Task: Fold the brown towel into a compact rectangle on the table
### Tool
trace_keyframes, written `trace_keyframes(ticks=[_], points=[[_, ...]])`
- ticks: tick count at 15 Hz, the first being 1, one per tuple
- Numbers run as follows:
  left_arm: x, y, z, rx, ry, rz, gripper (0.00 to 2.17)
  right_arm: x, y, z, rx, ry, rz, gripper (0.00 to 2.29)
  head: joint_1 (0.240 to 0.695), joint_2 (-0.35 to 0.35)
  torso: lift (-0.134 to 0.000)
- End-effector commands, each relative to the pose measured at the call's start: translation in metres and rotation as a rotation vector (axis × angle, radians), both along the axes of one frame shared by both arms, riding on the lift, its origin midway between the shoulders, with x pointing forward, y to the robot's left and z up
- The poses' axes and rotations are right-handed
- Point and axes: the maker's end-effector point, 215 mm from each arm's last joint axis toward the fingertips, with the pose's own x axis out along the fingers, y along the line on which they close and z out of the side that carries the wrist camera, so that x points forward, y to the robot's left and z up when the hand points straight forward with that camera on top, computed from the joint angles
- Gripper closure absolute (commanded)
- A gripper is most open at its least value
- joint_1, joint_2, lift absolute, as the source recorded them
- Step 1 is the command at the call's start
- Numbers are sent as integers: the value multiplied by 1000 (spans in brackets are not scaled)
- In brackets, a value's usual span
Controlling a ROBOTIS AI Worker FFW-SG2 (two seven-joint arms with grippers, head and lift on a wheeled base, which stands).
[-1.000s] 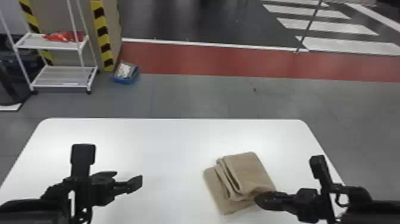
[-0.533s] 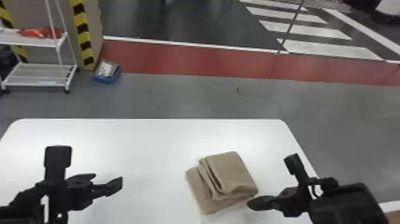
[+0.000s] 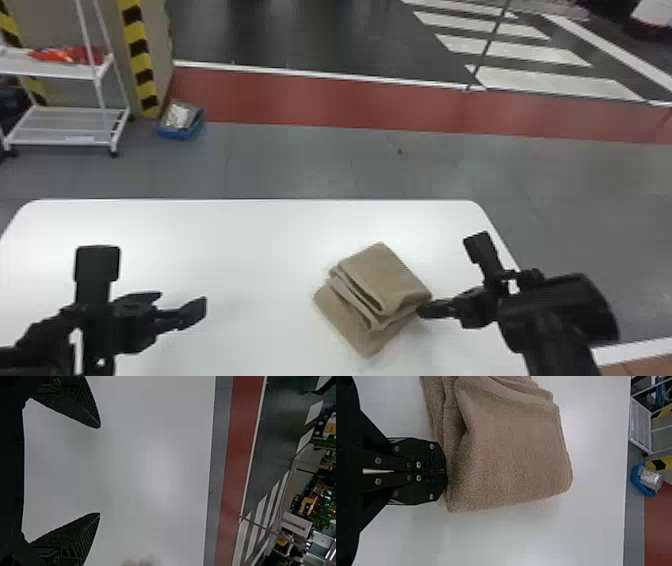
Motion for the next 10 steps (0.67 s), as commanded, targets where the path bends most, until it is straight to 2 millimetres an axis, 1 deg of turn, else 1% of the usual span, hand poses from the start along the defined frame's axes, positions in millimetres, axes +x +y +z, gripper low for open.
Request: trace_keyframes(ticks=[1,3,4,7,9,10], points=[[0,1,0,-2,0,2,100,20,4,0,-22,-28,-28,1771,695,-237,0],[0,0,1,-3,-3,-1,100,40,12,-1,-51,-86,-48,1771,695,-237,0],[-1,1,0,-3,-1,1,100,52,23,4,-47,-125,-39,1771,695,-234,0],[-1,0,0,-4,-1,-1,100,77,49,9,-53,-189,-10,1771,695,-206,0],[0,2,0,-3,-1,1,100,91,62,10,-78,-222,23,1771,695,-177,0],[0,3,0,-2,-1,3,100,94,69,9,-79,-224,35,1771,695,-169,0]])
